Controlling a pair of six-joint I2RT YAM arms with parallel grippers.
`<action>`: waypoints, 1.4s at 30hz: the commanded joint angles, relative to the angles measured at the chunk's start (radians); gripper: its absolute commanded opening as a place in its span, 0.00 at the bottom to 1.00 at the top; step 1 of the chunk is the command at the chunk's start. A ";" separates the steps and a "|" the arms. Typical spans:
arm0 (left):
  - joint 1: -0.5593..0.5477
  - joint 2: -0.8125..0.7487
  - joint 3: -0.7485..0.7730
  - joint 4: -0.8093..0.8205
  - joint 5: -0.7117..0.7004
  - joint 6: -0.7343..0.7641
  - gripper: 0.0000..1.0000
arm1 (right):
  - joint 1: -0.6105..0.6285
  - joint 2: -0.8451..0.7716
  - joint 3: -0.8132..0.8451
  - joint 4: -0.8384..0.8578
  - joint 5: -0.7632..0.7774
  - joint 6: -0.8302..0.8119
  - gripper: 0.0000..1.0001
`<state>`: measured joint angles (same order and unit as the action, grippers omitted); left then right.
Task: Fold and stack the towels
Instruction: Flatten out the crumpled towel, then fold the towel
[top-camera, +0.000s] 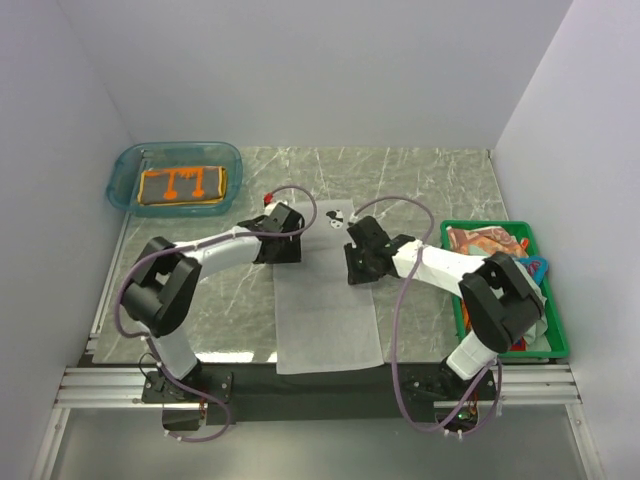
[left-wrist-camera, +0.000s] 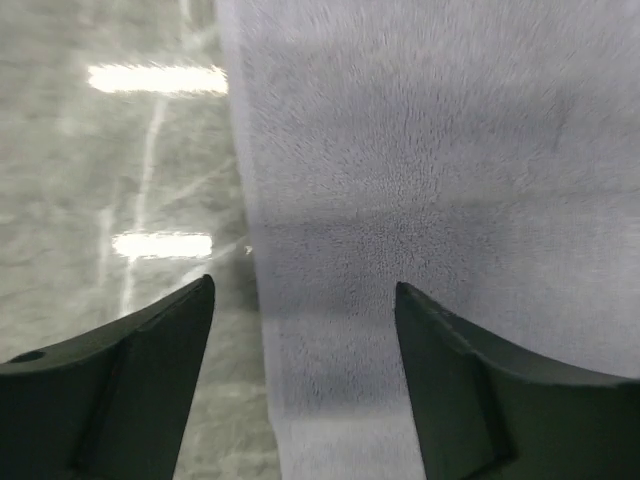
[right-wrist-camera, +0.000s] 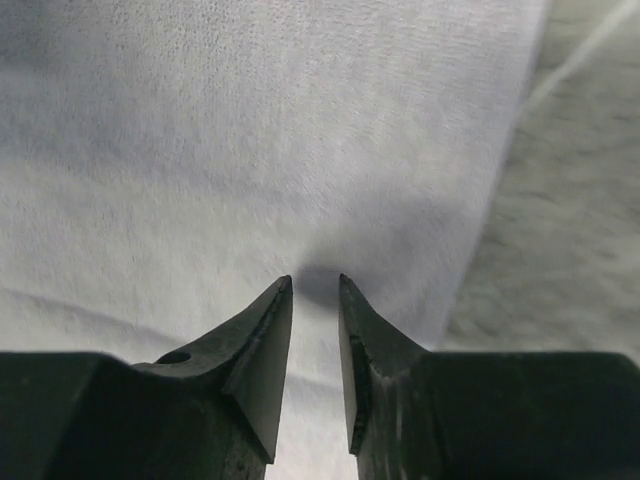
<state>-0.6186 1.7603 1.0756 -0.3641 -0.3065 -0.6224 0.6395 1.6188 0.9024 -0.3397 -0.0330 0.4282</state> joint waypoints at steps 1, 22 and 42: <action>0.010 -0.094 0.030 -0.042 -0.058 -0.013 0.79 | -0.023 -0.085 0.064 -0.038 0.082 -0.077 0.35; 0.227 0.372 0.619 -0.082 -0.046 0.121 0.74 | -0.262 0.507 0.826 -0.059 0.065 -0.252 0.49; 0.235 0.427 0.595 -0.065 -0.009 0.107 0.74 | -0.259 0.766 1.049 -0.183 0.081 -0.203 0.53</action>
<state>-0.3866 2.1880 1.6749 -0.4458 -0.3294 -0.5121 0.3767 2.3512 1.9087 -0.4778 0.0372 0.2085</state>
